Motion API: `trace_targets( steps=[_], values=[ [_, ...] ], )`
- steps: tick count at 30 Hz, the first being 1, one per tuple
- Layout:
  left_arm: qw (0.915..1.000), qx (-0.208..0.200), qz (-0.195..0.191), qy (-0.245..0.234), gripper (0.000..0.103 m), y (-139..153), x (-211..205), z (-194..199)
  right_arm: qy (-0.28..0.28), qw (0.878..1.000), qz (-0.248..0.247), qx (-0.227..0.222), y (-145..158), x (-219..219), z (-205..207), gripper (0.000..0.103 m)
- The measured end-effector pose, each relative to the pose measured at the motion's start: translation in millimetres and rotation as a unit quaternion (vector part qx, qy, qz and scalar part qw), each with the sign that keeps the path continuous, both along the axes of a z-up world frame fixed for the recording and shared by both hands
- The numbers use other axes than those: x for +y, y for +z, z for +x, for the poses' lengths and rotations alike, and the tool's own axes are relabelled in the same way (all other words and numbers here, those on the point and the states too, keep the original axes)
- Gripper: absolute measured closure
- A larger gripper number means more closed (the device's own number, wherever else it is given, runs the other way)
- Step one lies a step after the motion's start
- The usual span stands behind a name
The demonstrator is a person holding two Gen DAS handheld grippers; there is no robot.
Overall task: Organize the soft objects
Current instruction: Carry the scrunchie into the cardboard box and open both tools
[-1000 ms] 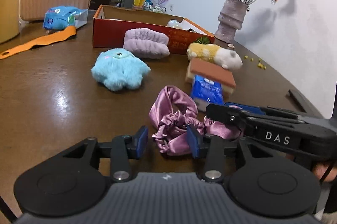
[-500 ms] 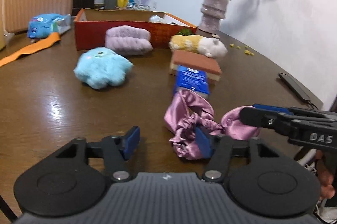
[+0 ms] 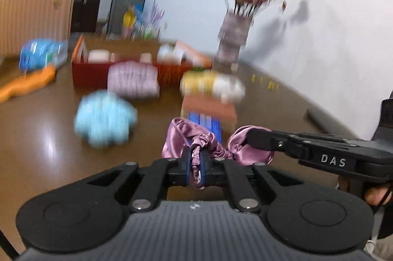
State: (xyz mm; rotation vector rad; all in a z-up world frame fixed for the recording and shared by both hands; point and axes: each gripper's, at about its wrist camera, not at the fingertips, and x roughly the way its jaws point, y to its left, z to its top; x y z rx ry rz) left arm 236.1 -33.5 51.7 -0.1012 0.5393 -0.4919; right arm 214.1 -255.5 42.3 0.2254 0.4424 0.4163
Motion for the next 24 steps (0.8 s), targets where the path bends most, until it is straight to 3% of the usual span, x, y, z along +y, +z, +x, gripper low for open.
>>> trace_targets(
  steps=[4,7,13,17,18,20,21,24],
  values=[
    [0.9992,-0.040,-0.003,-0.005,0.095,45,11,66,0.025,0.998,-0.023,-0.060,52,5,68,0.095],
    [0.9991,-0.038,0.017,-0.009,0.095,65,14,147,0.039,0.996,-0.037,-0.067,79,12,145,0.095],
    [0.9954,0.074,0.052,0.032,0.095,47,14,312,0.043,0.997,-0.044,0.052,69,40,334,0.095],
    [0.9846,0.147,0.080,0.051,0.092,15,11,388,0.016,0.992,-0.072,0.106,41,60,410,0.093],
    [0.9818,0.153,0.099,0.051,0.089,8,7,398,0.014,0.989,-0.075,0.124,33,64,422,0.087],
    [0.9782,0.151,0.131,0.057,0.069,0,2,408,0.010,0.986,-0.080,0.145,24,68,435,0.082],
    [0.9781,0.144,0.138,0.061,0.066,-2,1,408,0.017,0.985,-0.087,0.151,20,71,438,0.081],
    [0.9804,0.143,0.115,0.071,0.049,3,9,404,0.012,0.985,-0.094,0.141,22,70,436,0.073]
  ],
)
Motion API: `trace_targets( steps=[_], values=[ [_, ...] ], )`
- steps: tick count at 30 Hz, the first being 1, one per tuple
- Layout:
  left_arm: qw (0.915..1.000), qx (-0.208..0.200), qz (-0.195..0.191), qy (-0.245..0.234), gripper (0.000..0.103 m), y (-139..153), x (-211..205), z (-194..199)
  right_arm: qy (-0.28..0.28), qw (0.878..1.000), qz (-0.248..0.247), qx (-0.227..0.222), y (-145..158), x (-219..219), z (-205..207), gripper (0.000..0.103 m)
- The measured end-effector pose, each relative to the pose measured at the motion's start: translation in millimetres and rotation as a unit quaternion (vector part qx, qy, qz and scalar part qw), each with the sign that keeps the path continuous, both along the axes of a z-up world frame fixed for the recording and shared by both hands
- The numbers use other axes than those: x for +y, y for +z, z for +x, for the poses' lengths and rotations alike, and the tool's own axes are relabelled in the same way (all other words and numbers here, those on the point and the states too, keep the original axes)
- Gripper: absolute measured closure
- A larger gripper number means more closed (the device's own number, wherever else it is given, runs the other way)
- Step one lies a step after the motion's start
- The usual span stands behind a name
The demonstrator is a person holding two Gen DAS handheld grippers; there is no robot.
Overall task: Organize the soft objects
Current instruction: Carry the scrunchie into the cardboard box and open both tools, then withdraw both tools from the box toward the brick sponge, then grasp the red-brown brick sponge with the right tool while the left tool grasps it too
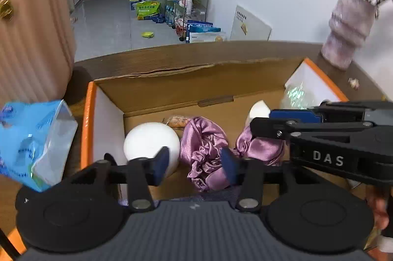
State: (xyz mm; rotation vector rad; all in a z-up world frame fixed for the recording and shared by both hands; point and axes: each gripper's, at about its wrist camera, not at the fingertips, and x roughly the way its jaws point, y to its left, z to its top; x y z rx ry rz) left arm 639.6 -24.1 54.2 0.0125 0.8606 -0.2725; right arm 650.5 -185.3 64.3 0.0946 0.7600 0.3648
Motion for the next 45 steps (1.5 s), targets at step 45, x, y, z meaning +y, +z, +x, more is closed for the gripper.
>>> trace_targets(
  steps=[45],
  values=[
    [0.9891,-0.142,-0.022,-0.032,0.013,1,-82,-384,-0.065,0.988,0.042,-0.136,-25,-147,-415,0.034]
  ],
)
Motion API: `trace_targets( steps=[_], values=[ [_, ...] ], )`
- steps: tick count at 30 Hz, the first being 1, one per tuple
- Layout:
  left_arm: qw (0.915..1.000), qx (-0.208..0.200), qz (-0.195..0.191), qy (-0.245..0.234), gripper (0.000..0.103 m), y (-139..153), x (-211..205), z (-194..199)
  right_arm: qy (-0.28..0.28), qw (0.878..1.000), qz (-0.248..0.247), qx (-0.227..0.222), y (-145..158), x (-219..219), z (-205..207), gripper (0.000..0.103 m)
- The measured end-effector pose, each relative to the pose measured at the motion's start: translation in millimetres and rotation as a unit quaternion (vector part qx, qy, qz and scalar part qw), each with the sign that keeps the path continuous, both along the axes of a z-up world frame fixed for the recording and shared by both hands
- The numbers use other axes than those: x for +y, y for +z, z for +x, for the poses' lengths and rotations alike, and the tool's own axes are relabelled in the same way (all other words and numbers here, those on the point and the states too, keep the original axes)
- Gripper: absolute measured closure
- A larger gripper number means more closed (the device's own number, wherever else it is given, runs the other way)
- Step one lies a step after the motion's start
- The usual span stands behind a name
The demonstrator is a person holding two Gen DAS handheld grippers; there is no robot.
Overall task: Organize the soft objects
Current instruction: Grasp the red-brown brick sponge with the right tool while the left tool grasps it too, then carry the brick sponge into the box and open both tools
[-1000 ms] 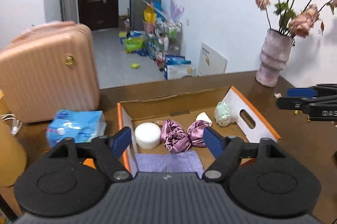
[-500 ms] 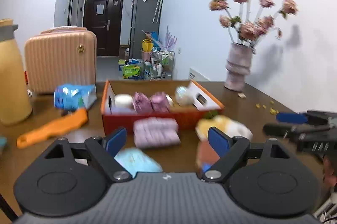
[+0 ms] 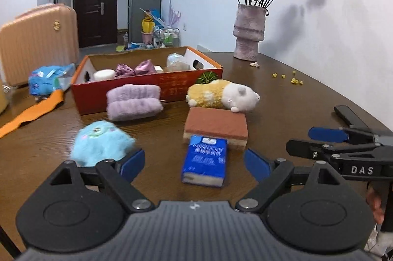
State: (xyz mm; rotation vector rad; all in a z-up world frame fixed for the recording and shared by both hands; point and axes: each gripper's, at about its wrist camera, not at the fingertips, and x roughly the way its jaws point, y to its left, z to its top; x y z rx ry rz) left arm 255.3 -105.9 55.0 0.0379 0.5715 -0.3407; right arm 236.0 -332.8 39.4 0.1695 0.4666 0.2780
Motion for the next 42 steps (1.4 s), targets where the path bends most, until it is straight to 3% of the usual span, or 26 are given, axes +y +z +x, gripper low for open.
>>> trace_targets(
  steps=[3,9,13,14,15,18,23,29,33,37,42],
  values=[
    [0.9999,0.005,-0.017,0.000,0.015,-6,-7,28,-0.004,0.999,0.046,0.019,-10,-6,16,0.040],
    [0.9969,0.052,-0.059,0.000,0.038,-20,-11,100,-0.016,0.994,0.103,0.043,-24,-8,60,0.048],
    [0.9891,0.103,-0.104,-0.013,0.051,-36,-8,136,-0.031,0.990,0.124,0.065,-34,-2,97,0.051],
    [0.9866,0.115,-0.114,-0.017,0.063,-40,-6,142,-0.033,0.990,0.123,0.067,-36,0,102,0.059],
    [0.9843,0.124,-0.122,-0.025,0.066,-43,-5,145,-0.031,0.989,0.127,0.069,-38,3,108,0.070],
    [0.9821,0.128,-0.136,-0.026,0.068,-43,1,146,-0.034,0.990,0.117,0.067,-38,9,116,0.079],
    [0.9866,0.076,-0.142,-0.025,0.070,-11,16,115,-0.013,0.993,0.117,0.030,-16,16,104,0.080],
    [0.9884,0.050,-0.143,-0.014,0.071,14,44,35,0.049,0.995,0.082,-0.007,17,40,50,0.080],
    [0.9867,0.087,-0.138,0.005,0.071,-4,60,-19,0.084,0.994,0.069,0.030,4,58,13,0.080],
    [0.9737,0.153,-0.168,0.019,0.069,-35,74,-44,0.098,0.990,0.070,0.077,-16,69,-5,0.078],
    [0.9737,0.133,-0.183,0.027,0.063,-32,93,-59,0.095,0.990,0.065,0.080,-22,69,-23,0.074]
  ],
)
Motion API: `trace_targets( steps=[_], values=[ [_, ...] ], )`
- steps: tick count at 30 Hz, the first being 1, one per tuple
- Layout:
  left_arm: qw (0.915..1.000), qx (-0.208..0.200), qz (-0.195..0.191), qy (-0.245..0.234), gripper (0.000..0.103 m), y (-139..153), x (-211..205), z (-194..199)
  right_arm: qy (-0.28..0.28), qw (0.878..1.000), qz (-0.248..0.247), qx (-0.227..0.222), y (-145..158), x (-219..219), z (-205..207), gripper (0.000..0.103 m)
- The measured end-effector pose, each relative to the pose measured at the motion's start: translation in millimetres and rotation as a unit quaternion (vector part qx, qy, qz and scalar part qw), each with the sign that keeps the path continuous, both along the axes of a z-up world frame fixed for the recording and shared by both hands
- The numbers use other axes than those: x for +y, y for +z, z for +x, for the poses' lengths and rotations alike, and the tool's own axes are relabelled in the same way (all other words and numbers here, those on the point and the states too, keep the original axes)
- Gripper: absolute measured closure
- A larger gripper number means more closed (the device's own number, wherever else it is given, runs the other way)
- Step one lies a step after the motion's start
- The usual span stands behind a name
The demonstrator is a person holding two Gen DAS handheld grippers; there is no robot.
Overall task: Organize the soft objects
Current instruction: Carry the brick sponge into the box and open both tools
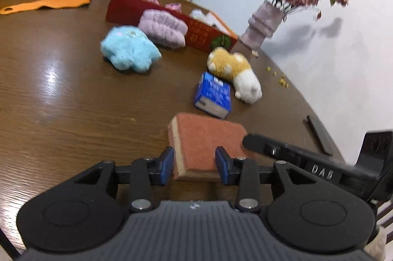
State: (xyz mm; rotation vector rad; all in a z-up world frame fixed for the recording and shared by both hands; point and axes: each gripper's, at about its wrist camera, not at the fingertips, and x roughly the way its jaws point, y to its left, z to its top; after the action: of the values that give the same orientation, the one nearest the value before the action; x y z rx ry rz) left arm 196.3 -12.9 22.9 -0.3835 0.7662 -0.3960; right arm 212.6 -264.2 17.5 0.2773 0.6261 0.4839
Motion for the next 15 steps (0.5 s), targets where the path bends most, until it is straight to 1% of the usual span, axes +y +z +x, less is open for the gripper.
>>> trace_targets(
  steps=[1,3,6,8,10,11,12,15],
  values=[
    [1.0000,-0.005,-0.002,0.000,0.061,1,2,-1,-0.004,1.000,0.001,0.000,0,-1,-1,0.073],
    [0.9999,-0.010,-0.004,0.006,0.061,2,5,2,-0.009,1.000,0.003,-0.001,1,-1,-4,0.072],
    [0.9999,-0.003,-0.003,0.010,0.061,-2,5,9,-0.017,1.000,0.006,0.001,0,-3,-3,0.072],
    [0.9999,0.005,-0.005,0.009,0.061,-8,3,16,-0.022,1.000,0.008,0.010,-4,-2,2,0.069],
    [0.9998,0.013,-0.010,-0.006,0.063,-13,1,21,-0.021,0.999,0.016,0.020,-10,-2,7,0.069],
    [0.9995,0.015,-0.017,-0.020,0.066,-16,-1,23,-0.015,0.999,0.028,0.025,-12,-3,9,0.069],
    [0.9993,0.015,-0.020,-0.028,0.067,-16,-2,24,-0.003,0.999,0.040,0.034,-13,-4,13,0.071],
    [0.9990,-0.008,-0.017,-0.039,0.067,-1,-7,31,-0.001,0.999,0.034,0.026,-3,-4,23,0.071]
  ],
)
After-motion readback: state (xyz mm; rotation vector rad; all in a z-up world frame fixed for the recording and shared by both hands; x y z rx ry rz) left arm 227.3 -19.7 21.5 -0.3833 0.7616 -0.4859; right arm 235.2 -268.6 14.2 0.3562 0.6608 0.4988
